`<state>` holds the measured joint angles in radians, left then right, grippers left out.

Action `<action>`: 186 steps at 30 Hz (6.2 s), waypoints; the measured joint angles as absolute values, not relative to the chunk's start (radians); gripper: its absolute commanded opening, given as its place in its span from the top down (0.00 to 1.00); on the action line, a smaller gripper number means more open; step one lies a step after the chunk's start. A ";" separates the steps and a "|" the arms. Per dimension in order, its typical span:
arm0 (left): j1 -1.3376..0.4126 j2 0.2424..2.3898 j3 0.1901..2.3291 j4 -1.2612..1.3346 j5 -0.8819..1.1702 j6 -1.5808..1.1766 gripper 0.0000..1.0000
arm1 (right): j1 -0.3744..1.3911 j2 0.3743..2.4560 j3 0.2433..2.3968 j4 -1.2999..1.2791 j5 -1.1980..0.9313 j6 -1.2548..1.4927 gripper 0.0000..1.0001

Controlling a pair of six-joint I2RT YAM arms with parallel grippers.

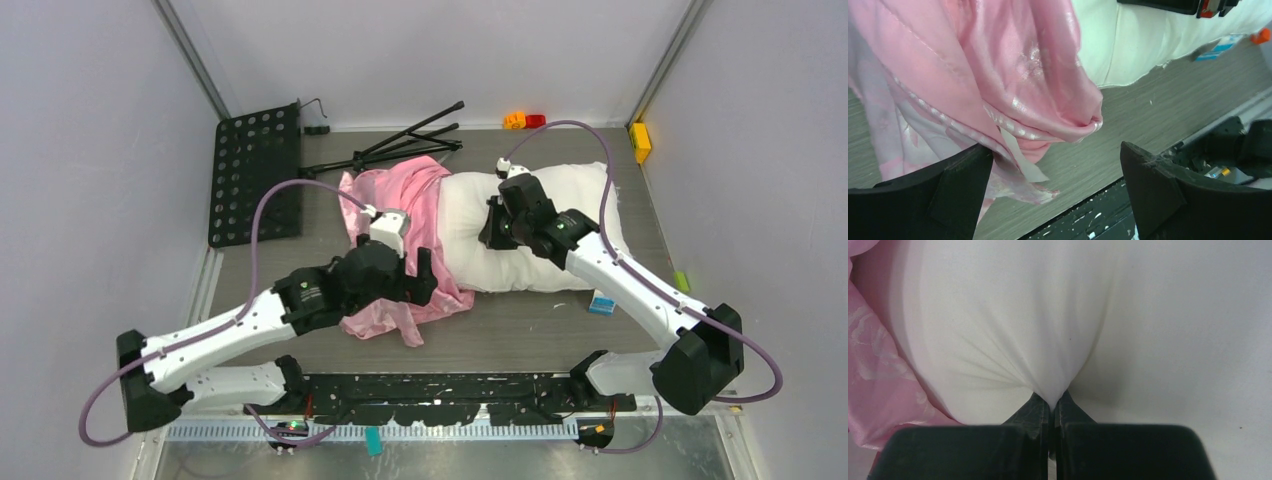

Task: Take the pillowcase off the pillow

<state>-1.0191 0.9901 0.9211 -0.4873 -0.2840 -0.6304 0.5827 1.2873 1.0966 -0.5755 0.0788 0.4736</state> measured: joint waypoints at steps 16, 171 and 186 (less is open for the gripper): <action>-1.316 1.541 1.443 -0.883 -1.015 -0.855 0.00 | 0.580 1.287 1.097 -0.575 0.072 0.475 1.00; -0.082 1.539 0.368 0.835 -0.197 -0.037 0.00 | -0.035 1.519 0.368 1.004 0.268 0.160 0.07; -0.081 1.541 0.364 0.856 -0.165 -0.022 0.00 | -0.035 1.519 0.368 1.006 0.268 0.159 0.06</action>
<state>-0.0814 1.5406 0.3637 0.8562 -0.1654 -0.0219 -0.0345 1.5188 0.3679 1.0061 0.2676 0.1589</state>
